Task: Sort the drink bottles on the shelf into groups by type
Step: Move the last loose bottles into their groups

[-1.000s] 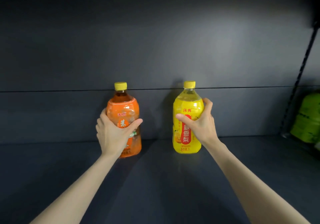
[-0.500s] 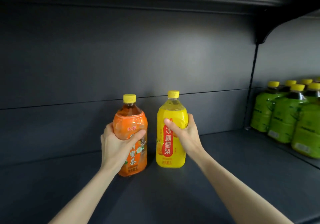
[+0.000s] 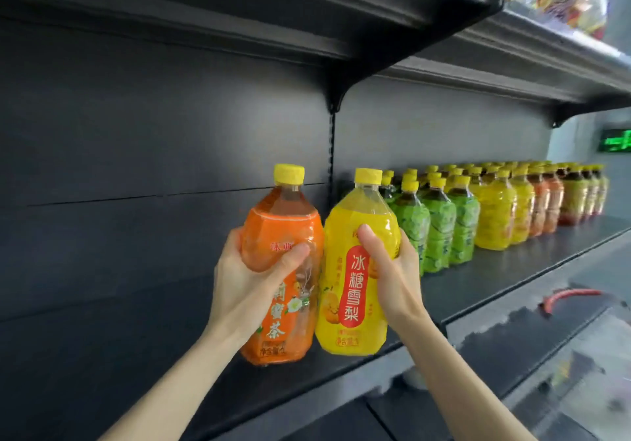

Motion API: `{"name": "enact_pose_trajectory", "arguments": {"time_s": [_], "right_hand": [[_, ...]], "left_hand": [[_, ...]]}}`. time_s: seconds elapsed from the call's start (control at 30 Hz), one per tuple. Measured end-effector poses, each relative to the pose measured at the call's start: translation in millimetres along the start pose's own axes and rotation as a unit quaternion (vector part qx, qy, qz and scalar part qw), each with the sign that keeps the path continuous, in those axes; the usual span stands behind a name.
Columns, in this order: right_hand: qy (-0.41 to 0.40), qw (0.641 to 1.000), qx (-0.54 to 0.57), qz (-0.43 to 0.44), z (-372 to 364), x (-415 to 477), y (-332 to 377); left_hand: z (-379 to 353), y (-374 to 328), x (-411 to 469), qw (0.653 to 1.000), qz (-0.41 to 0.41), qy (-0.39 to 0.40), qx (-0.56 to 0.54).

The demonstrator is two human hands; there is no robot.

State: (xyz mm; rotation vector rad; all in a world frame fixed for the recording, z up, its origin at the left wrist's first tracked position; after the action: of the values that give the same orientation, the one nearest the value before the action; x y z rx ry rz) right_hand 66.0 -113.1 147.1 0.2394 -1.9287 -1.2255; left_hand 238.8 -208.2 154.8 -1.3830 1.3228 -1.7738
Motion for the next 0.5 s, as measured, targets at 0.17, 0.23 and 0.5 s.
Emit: {"name": "enact_pose_trajectory", "arguments": {"time_s": [0.17,0.23,0.5], "right_hand": [[-0.04,0.997,-0.065,-0.002,145,-13,18],[-0.057,0.995,-0.077,-0.001,194,-12,24],[-0.097,0.992,-0.082,0.02,324,39,37]], "left_hand": [[-132,5,-54,0.997,0.026,0.045,-0.051],[-180,3,-68,0.995,0.027,0.066,-0.065],[-326,-21,-56,0.992,-0.007,0.107,-0.062]]}}
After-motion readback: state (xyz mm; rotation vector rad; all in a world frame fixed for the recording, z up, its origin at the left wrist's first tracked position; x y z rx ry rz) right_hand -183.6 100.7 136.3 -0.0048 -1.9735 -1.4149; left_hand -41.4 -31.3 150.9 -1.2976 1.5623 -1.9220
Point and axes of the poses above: each hand's wrist, its own x-axis towards the middle knuckle, its own z-axis out of the back of the hand, y = z × x, the point moved 4 cm from there along x, towards the middle knuckle, and after that the axes turned 6 degrees about z, right-handed, at the moved point
